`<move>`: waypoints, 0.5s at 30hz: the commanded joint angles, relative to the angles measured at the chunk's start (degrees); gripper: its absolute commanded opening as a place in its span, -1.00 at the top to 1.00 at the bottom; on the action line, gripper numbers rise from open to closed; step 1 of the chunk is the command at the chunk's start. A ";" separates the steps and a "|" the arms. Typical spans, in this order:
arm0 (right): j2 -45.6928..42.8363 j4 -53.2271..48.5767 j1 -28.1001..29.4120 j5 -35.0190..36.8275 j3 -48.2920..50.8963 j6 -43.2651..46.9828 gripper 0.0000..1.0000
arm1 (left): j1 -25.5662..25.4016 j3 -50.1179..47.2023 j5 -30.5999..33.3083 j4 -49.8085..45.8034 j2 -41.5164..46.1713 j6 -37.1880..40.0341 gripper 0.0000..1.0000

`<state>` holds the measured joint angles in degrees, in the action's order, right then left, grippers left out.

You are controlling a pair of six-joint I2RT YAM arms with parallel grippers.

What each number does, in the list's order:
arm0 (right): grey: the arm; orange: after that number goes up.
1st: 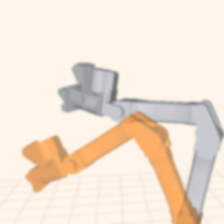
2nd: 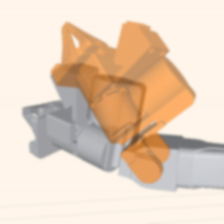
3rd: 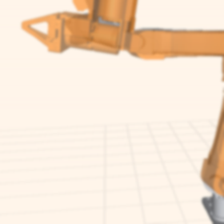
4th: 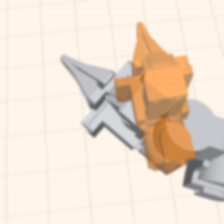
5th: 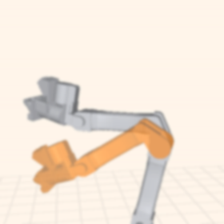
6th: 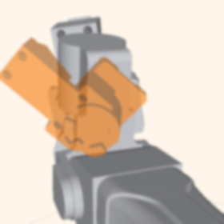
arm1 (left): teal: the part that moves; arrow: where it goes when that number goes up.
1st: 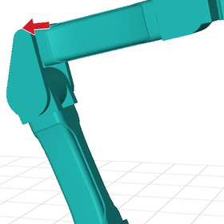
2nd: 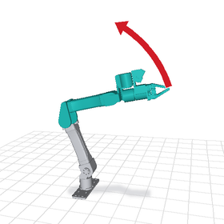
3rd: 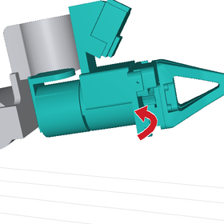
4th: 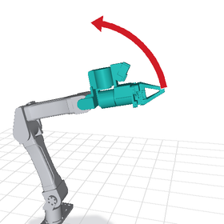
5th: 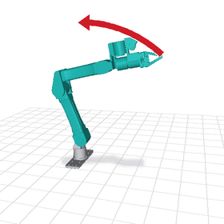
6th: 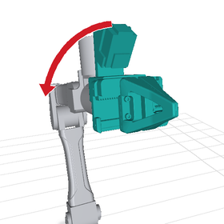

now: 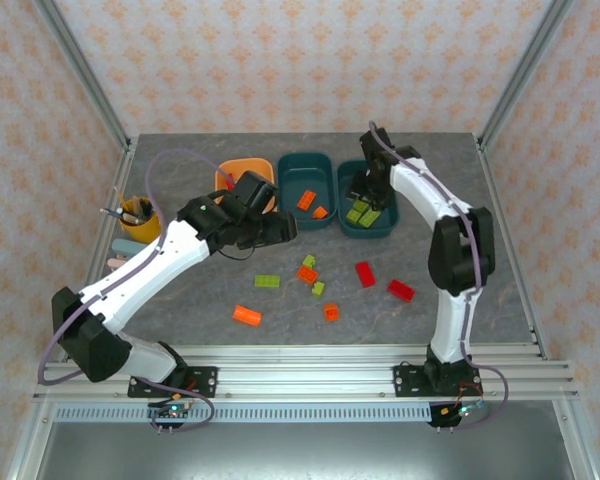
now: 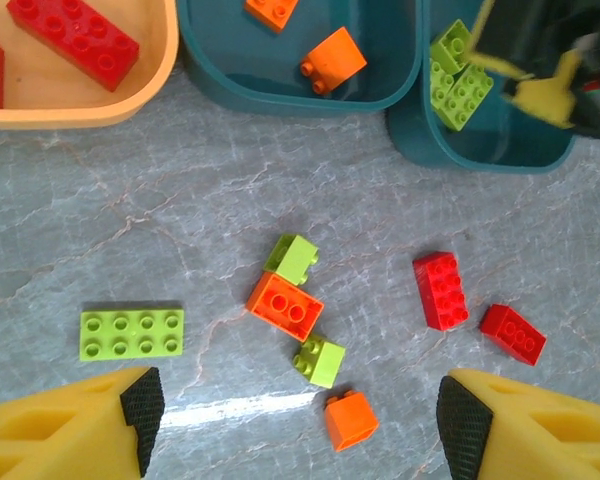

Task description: Sort the legos into containers by color

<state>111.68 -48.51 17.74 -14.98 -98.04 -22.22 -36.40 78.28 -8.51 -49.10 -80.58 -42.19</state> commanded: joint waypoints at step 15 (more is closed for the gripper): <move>-42.33 18.68 17.76 3.35 33.19 12.82 -0.17 | -0.60 -8.33 8.48 -12.32 10.79 -12.45 -0.48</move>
<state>73.03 -34.79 31.99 -12.43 -68.99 -13.98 -36.40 72.03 -3.73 -56.82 -71.85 -49.69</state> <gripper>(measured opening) 0.583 0.740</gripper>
